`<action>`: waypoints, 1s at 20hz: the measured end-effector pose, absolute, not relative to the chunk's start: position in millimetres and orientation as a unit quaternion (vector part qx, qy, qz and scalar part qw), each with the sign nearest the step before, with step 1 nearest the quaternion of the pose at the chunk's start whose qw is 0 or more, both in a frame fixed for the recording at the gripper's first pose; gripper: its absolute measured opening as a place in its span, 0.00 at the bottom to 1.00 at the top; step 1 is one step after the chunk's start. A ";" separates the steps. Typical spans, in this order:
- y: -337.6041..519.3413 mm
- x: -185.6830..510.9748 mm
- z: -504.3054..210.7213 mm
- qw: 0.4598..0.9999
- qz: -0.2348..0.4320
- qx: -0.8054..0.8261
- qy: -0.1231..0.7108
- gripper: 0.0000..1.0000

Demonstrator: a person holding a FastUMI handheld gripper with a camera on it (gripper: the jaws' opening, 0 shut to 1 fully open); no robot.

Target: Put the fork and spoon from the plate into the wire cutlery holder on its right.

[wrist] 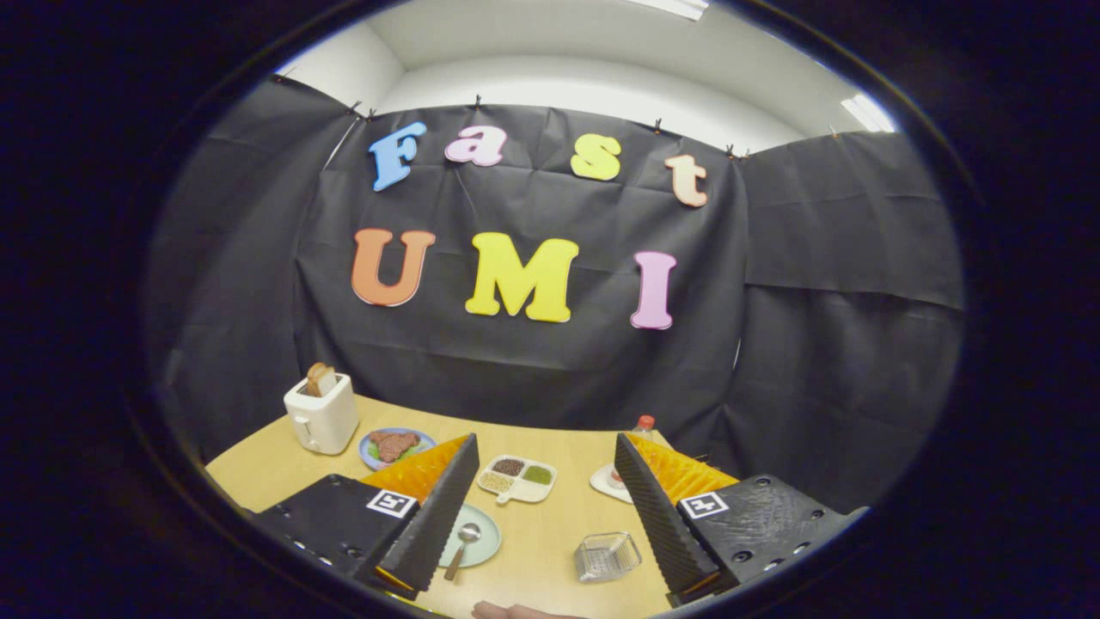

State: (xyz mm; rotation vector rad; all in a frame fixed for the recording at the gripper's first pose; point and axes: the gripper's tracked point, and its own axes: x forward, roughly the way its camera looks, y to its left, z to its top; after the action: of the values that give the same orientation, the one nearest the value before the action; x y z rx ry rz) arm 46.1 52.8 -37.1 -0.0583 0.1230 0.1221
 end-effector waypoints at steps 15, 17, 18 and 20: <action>126.1 46.3 -282.8 0.899 0.142 -0.050 0.411 0.96; 135.4 42.6 -305.0 0.881 0.148 -0.048 0.448 0.95; 137.5 44.1 -312.6 0.874 0.146 -0.050 0.462 0.95; 140.2 42.9 -329.2 0.859 0.139 -0.051 0.490 0.94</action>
State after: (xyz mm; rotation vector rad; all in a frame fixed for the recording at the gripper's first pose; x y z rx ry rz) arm 42.9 140.2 -329.2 -0.1075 1.0282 0.2922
